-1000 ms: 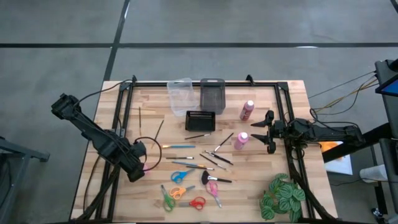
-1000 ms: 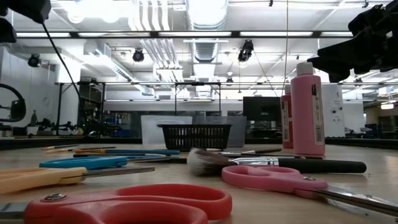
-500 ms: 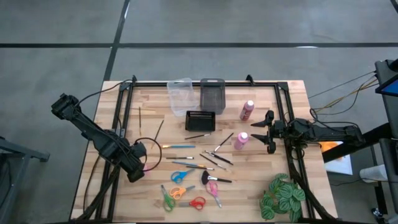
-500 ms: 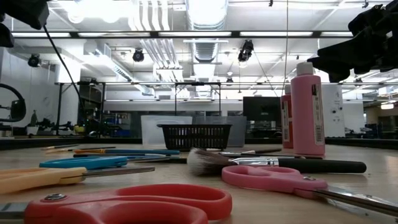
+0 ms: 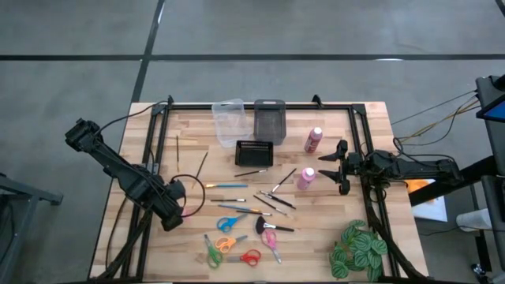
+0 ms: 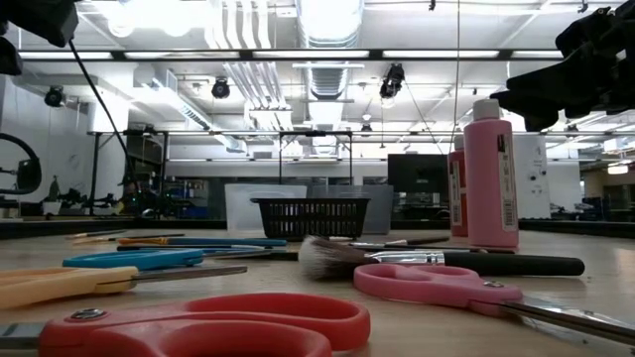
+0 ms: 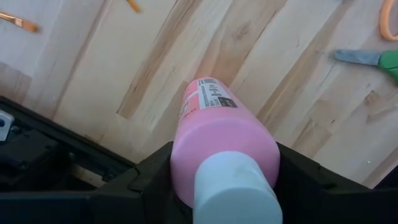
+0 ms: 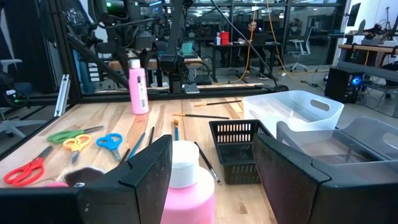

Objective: Pick & Place Paint Supplies
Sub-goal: Put the pink paint bottle into the transparent bin

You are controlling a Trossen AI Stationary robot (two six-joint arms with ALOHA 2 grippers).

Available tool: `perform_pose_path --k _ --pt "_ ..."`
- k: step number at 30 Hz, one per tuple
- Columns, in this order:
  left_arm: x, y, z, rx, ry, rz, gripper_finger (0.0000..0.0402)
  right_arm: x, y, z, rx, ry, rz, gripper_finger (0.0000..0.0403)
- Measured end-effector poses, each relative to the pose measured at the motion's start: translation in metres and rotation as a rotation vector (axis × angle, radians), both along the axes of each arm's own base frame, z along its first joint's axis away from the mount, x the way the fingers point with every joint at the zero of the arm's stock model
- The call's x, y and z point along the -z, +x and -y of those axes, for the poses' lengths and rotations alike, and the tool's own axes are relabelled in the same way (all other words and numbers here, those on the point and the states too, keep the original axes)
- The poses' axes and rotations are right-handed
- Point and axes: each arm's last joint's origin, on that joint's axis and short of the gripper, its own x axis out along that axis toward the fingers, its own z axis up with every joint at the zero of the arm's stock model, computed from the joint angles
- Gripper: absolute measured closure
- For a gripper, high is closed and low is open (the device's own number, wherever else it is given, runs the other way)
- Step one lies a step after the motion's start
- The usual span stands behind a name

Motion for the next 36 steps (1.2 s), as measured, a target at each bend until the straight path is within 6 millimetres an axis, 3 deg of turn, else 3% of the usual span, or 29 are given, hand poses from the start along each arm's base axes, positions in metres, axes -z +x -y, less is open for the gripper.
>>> perform_pose_path --k 12,22,28,36 --pt "-0.044 -0.001 -0.004 0.024 0.064 0.035 0.0192 0.000 0.000 0.000 0.000 -0.001 0.000 0.0181" --pt "-0.088 0.007 -0.029 0.003 0.170 0.158 0.0192 0.000 0.000 0.000 0.000 0.000 0.000 0.0181" --pt "-0.105 0.023 -0.065 -0.001 0.245 0.206 0.0192 0.000 0.000 0.000 0.000 0.000 0.000 0.0181" --pt "-0.113 0.044 -0.139 -0.082 0.288 0.293 0.0192 0.000 0.000 0.000 0.000 -0.001 0.001 0.0181"
